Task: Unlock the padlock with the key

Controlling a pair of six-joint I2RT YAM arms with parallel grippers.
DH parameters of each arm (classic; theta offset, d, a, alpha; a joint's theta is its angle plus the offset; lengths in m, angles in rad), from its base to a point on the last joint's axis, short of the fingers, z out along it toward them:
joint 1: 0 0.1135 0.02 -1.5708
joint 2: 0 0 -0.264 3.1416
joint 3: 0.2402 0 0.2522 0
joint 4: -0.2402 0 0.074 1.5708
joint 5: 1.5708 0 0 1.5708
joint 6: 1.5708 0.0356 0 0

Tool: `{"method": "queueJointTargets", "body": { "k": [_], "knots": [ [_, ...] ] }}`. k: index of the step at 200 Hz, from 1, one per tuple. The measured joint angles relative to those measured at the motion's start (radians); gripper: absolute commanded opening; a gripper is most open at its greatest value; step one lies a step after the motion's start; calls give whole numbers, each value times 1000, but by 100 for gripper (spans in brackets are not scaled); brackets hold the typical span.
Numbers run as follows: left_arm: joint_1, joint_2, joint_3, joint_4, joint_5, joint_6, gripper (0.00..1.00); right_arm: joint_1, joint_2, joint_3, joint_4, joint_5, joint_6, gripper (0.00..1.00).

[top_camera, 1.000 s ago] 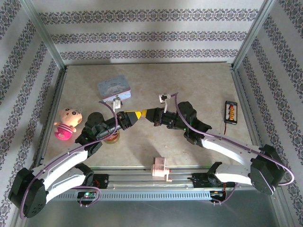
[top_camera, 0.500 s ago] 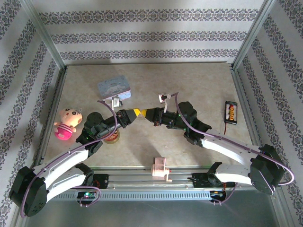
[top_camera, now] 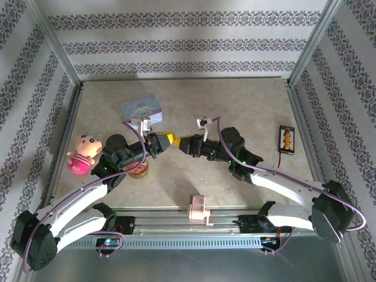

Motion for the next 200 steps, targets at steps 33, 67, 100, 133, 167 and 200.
{"method": "queueJointTargets", "body": {
  "k": [33,67,100,133,167,200],
  "knots": [
    [0,-43,106,-169,90,149,0,11,-103,-65,24,-12,-67,46],
    [0,-53,155,-256,164,235,0,17,-182,-113,62,-42,-116,47],
    [0,-47,155,-267,216,247,0,32,-233,-141,94,-67,-152,49],
    [0,-33,155,-253,263,236,0,40,-234,-141,125,-97,-163,49],
    [0,-31,155,-250,290,233,0,59,-190,-134,143,-142,-164,47],
    [0,-31,155,-250,303,232,0,65,-169,-131,153,-159,-164,45]
  ]
}}
